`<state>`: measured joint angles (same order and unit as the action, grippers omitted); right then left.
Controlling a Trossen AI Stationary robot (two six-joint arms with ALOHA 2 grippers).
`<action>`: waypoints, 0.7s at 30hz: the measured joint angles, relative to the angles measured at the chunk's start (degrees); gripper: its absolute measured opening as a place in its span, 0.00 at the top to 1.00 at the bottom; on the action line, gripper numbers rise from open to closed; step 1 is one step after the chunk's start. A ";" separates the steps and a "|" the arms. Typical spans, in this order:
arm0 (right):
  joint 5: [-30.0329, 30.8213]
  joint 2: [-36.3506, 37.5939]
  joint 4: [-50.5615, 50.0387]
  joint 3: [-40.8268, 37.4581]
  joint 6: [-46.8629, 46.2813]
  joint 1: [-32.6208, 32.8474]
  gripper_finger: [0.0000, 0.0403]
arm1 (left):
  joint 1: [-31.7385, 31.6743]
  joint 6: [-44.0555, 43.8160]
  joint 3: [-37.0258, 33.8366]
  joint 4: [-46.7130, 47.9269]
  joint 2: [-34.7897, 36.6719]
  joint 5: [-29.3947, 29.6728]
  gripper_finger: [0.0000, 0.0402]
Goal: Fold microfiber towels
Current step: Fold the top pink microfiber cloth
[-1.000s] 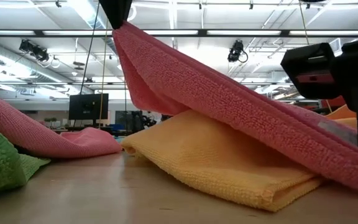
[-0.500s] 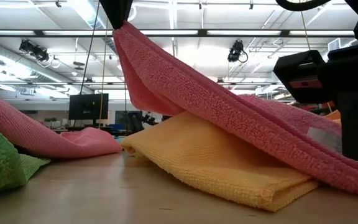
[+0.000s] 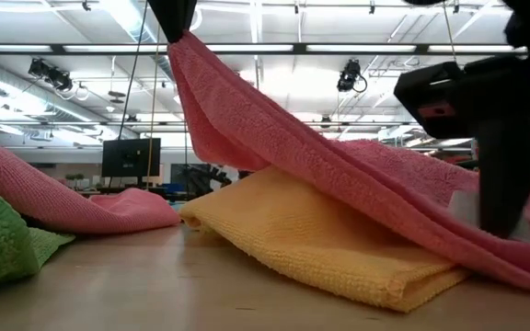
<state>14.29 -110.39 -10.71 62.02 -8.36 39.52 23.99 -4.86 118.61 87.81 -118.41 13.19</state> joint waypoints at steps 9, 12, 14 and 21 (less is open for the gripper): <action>-1.20 0.86 -1.28 -0.04 0.83 -0.84 0.47 | -0.02 0.00 0.00 0.04 0.00 0.00 0.93; -0.86 2.28 -1.02 -0.02 0.59 0.12 0.48 | -0.05 0.06 0.00 0.05 0.00 0.00 0.95; -0.77 2.73 -0.80 -0.02 0.56 0.94 0.49 | -0.07 0.16 0.00 0.07 0.00 -0.01 0.96; 2.95 1.51 1.50 -0.42 1.61 2.78 0.54 | -0.07 0.12 0.00 0.15 0.00 -0.02 0.94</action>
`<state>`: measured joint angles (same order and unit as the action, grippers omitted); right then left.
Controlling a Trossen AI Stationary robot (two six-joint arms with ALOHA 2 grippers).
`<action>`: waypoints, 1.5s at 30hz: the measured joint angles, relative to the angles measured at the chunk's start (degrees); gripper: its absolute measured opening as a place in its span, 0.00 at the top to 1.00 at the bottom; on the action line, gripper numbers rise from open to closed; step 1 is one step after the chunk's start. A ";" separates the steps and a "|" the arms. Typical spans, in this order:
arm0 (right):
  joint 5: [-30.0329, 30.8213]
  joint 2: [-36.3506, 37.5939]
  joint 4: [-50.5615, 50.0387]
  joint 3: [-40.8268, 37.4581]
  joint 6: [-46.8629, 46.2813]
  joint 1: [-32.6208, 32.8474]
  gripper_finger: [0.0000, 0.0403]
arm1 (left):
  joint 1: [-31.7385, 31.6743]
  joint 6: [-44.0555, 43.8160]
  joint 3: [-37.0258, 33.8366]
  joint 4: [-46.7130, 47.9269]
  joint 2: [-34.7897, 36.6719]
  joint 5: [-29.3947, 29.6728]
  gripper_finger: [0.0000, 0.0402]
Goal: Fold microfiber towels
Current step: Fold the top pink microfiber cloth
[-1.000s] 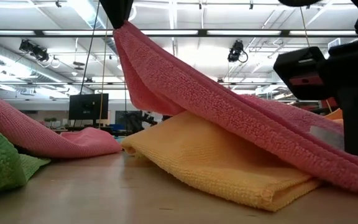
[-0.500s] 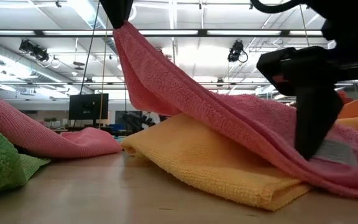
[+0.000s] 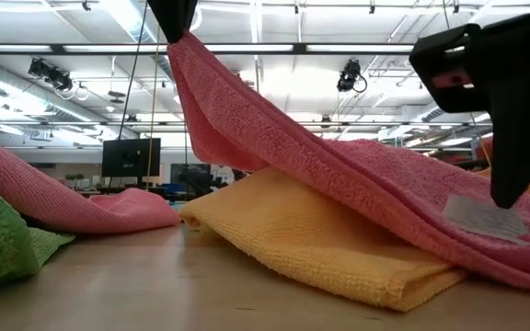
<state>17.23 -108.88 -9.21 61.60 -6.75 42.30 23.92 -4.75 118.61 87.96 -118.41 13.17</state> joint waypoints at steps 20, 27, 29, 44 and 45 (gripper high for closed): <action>0.98 -0.24 15.39 -9.07 0.19 -0.31 0.66 | 0.00 -0.60 0.00 0.14 0.00 0.00 0.92; 0.92 -0.24 16.42 -10.51 1.04 -0.46 0.73 | 0.00 -0.57 0.00 0.09 0.00 0.00 0.96; -0.05 -0.20 16.87 -11.05 1.18 -0.95 0.77 | 0.00 -0.60 0.00 0.09 0.00 0.00 0.96; -2.02 -0.28 7.76 -6.84 0.97 -1.75 0.99 | 0.00 -0.60 0.00 -0.49 -0.01 0.02 0.96; -1.62 -0.30 5.38 -5.83 0.97 -1.49 0.99 | 0.09 -0.60 0.00 -0.66 -0.01 0.01 0.96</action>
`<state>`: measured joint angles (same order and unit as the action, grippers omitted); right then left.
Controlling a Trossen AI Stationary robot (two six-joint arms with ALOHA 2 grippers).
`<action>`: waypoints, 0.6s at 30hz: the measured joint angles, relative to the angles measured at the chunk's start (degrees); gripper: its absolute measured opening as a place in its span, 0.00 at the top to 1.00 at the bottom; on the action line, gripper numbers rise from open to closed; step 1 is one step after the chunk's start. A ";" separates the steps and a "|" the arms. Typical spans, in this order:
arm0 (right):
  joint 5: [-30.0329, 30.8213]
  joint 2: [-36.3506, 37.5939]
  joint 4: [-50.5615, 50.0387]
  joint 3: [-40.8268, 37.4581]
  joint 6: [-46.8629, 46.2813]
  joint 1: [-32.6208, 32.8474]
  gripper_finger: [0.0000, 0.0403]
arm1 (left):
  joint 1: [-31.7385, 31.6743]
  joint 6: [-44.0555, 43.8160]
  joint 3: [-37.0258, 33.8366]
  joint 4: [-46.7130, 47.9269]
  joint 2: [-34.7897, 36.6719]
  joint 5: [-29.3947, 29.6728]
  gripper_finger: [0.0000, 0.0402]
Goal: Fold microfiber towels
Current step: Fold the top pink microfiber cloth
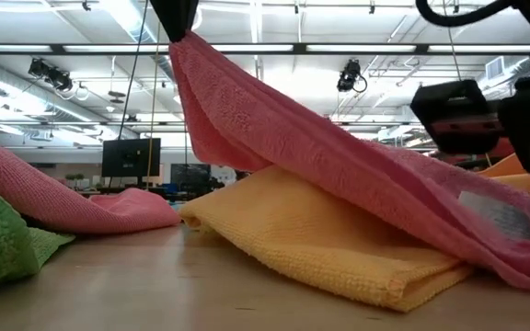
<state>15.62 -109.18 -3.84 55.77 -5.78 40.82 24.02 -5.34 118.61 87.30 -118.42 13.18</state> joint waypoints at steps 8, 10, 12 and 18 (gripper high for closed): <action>2.43 2.39 -13.70 6.15 -1.19 1.27 0.99 | 0.71 0.31 0.00 -0.06 -0.01 -0.01 0.92; 3.14 3.73 -15.80 6.44 -1.45 1.46 1.00 | 0.90 0.14 0.00 -0.10 -0.01 0.01 0.92; 3.35 5.49 -17.64 6.44 -1.61 1.75 1.00 | 1.07 0.05 0.00 -0.12 -0.01 0.01 0.93; 4.08 14.18 -23.23 6.55 -3.04 2.75 1.00 | 1.66 2.01 0.00 -0.10 -0.01 0.02 0.97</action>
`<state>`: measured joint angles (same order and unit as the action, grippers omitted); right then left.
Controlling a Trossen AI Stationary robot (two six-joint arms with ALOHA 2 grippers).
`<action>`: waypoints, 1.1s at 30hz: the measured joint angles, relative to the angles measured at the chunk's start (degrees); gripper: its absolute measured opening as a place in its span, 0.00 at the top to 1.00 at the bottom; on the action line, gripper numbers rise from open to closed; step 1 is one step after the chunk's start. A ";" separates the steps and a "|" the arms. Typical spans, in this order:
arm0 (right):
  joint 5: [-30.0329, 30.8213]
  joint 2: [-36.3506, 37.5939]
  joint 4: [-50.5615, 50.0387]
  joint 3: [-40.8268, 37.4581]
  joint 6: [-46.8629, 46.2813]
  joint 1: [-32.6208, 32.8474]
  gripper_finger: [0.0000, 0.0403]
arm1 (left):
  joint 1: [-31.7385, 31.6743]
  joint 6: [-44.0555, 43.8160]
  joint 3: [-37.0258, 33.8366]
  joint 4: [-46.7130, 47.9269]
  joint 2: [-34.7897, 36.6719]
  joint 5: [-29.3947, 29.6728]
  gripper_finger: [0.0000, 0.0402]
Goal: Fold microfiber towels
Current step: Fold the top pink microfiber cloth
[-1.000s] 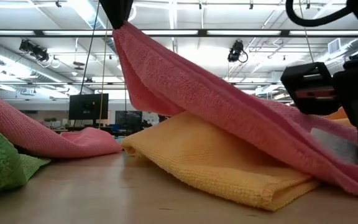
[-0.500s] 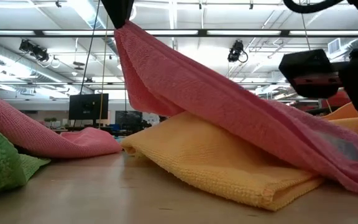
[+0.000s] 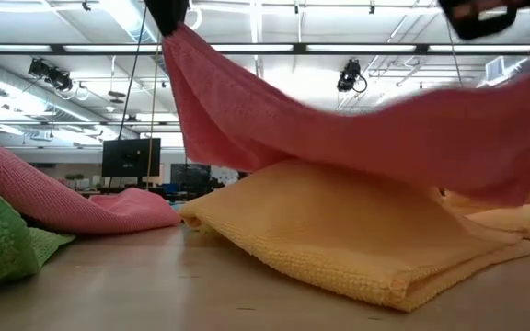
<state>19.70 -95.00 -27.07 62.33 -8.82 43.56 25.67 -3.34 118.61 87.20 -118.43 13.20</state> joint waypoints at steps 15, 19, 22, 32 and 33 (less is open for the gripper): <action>-6.66 21.96 -0.44 0.04 -1.17 0.10 0.97 | 1.07 -0.54 0.03 1.06 2.74 -0.01 0.98; -8.53 24.41 -0.42 0.06 -2.38 0.10 0.97 | 1.89 -3.49 0.04 -1.99 4.52 -3.49 0.95; -12.09 23.70 -0.42 0.07 -3.19 0.14 0.97 | 2.81 -5.91 0.09 -5.88 4.54 -7.59 0.93; -19.96 14.24 0.69 0.07 -6.33 0.43 0.96 | 6.53 -6.73 0.08 -6.75 -0.90 -13.93 0.98; -19.55 13.50 0.18 0.07 -6.24 0.10 0.96 | 6.82 -6.76 0.09 -6.66 -1.52 -13.74 0.97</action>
<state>0.15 -81.50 -26.89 62.39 -15.06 43.66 32.49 -10.10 118.69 80.53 -119.95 -0.54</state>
